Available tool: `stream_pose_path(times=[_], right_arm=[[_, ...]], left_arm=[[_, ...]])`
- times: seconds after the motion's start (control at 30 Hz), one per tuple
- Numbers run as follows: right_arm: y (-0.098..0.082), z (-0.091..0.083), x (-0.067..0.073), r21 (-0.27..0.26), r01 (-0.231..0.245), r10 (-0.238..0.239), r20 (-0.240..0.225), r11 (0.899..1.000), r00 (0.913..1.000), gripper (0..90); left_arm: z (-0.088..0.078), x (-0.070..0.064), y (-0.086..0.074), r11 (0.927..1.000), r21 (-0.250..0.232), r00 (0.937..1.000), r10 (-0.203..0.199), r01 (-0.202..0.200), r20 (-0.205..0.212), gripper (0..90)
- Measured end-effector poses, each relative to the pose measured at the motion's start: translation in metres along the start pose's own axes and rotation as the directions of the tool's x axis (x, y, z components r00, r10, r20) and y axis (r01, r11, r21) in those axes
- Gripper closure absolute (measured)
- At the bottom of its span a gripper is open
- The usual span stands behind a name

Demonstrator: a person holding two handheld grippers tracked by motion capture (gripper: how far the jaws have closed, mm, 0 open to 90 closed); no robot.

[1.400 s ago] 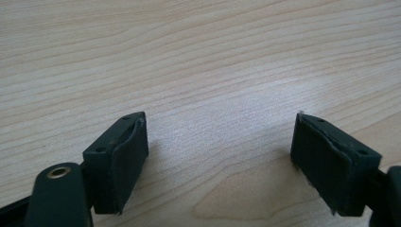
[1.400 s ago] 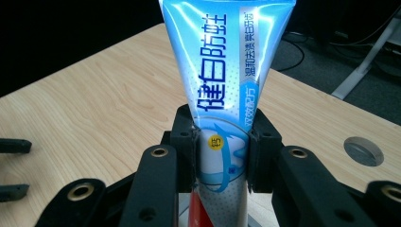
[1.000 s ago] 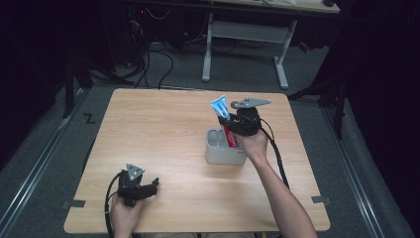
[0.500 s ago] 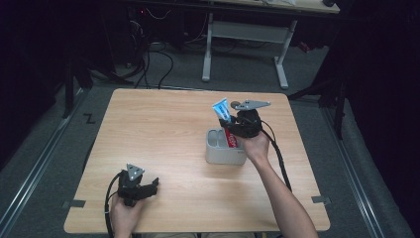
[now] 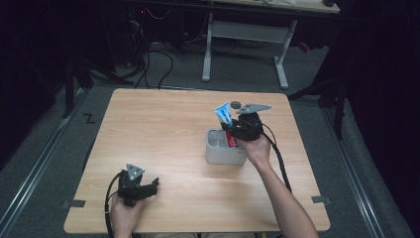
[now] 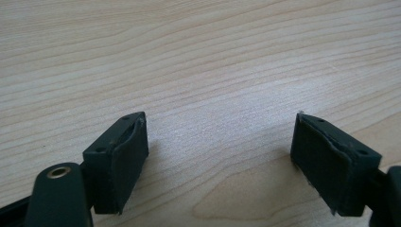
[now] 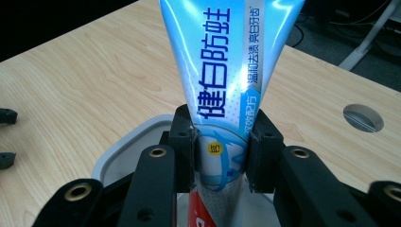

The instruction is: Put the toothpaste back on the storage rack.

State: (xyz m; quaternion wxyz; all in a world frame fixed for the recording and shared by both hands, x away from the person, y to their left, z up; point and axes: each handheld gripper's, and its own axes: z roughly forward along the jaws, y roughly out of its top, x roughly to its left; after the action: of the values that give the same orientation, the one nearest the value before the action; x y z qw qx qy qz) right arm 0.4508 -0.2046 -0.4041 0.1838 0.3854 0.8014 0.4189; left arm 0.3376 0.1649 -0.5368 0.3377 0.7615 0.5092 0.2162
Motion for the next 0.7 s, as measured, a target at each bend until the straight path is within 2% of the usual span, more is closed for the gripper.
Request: stream_pose_path(times=[0.47, 0.7], right_arm=[[-0.0058, 0.0022, 0.0036, 0.037, 0.025, -0.025, 0.002, 0.999, 0.9997, 67.1], [-0.0081, 0.0026, 0.0052, 0.052, 0.037, -0.037, -0.012, 0.998, 0.9992, 65.6]], left_arm=[[0.0, 0.0, 0.0, 1.0, 0.0, 1.0, 0.0, 0.0, 0.0, 20.3], [0.0001, -0.0001, 0.0, 1.0, -0.001, 1.0, -0.001, 0.001, 0.0, 20.3]])
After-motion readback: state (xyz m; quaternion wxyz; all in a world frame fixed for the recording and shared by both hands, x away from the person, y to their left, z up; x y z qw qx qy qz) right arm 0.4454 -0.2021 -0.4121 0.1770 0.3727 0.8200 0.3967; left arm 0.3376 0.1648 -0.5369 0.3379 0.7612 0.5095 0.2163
